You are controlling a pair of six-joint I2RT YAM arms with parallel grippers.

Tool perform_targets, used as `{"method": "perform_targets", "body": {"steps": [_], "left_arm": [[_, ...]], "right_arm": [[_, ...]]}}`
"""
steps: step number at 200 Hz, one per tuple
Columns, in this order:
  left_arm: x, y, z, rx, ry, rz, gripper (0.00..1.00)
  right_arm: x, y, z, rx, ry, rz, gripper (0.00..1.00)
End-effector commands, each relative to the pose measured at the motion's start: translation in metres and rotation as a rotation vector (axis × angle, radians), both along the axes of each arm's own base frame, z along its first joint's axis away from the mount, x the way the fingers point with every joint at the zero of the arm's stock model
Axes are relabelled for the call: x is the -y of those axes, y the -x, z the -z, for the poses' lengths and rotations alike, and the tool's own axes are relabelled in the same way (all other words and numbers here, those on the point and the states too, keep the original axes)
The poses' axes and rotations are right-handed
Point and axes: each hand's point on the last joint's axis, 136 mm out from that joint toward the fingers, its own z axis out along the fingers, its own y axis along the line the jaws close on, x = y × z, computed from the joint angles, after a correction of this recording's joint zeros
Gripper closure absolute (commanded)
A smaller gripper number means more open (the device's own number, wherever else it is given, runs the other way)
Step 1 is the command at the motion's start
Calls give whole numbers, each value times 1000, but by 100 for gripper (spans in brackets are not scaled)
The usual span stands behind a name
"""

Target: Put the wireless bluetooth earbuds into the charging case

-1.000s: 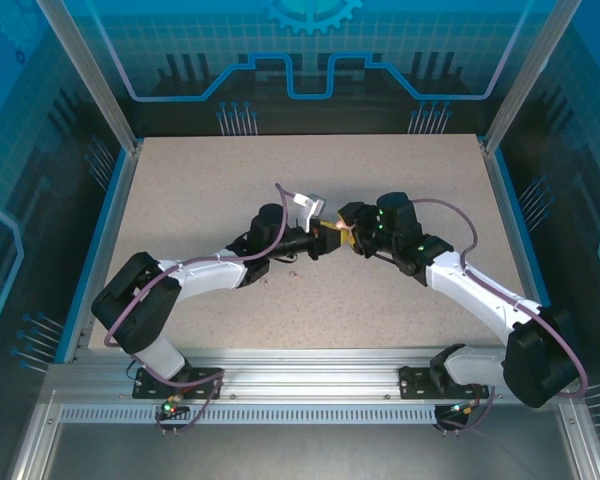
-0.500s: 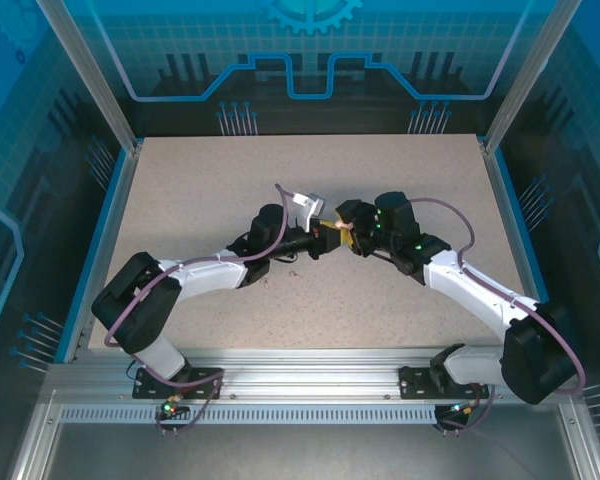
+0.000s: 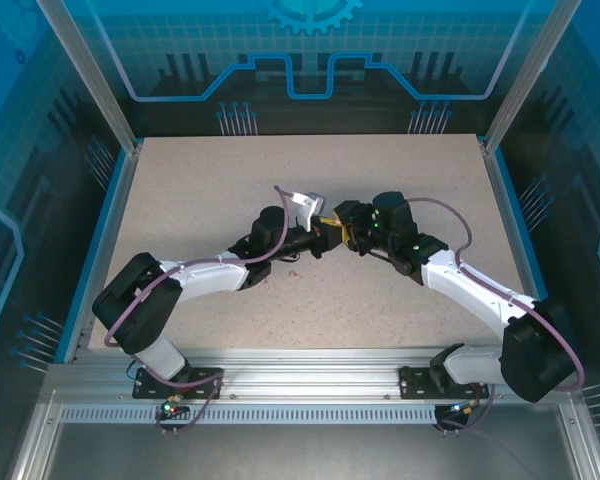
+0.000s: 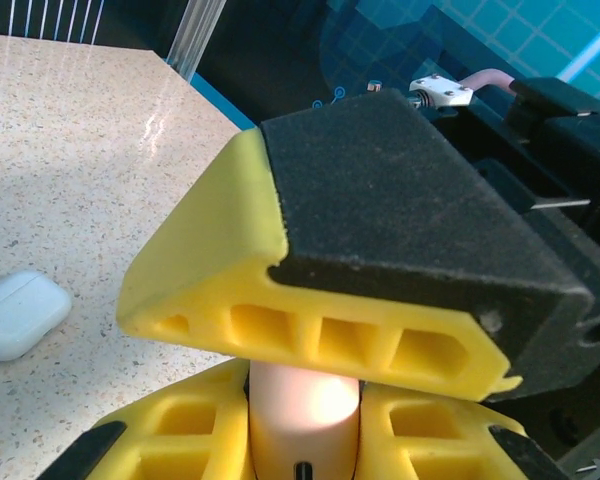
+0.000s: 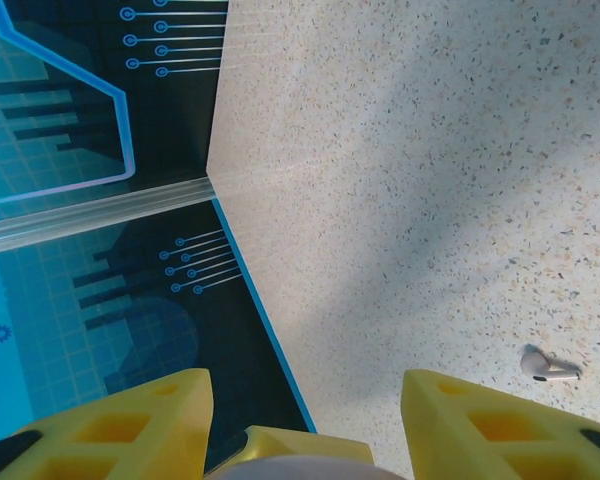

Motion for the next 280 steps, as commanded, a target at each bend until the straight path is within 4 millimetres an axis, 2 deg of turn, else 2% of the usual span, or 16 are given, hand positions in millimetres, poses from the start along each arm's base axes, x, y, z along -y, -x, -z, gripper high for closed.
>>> {"method": "perform_targets", "body": {"steps": [1, 20, 60, 111, 190, 223, 280], "left_arm": [[-1, -1, -4, 34, 17, -18, 100], [-2, -1, -4, 34, 17, -21, 100], [-4, -1, -5, 29, -10, -22, 100], [-5, 3, -9, 32, -50, 8, 87], [-4, 3, -16, 34, -38, 38, 78], [-4, 2, -20, 40, -25, 33, 80], [-3, 1, -22, 31, 16, 31, 100]], "right_arm": [[-6, -3, -14, 31, -17, 2, 54], [-5, -4, -15, 36, -18, 3, 60], [3, -2, -10, 35, -18, 8, 62], [13, 2, -8, 43, 0, -7, 65], [18, 6, -3, 34, 9, -20, 66], [19, 6, -1, 30, 9, -20, 66], [18, 6, -3, 33, -1, -20, 66]]}}
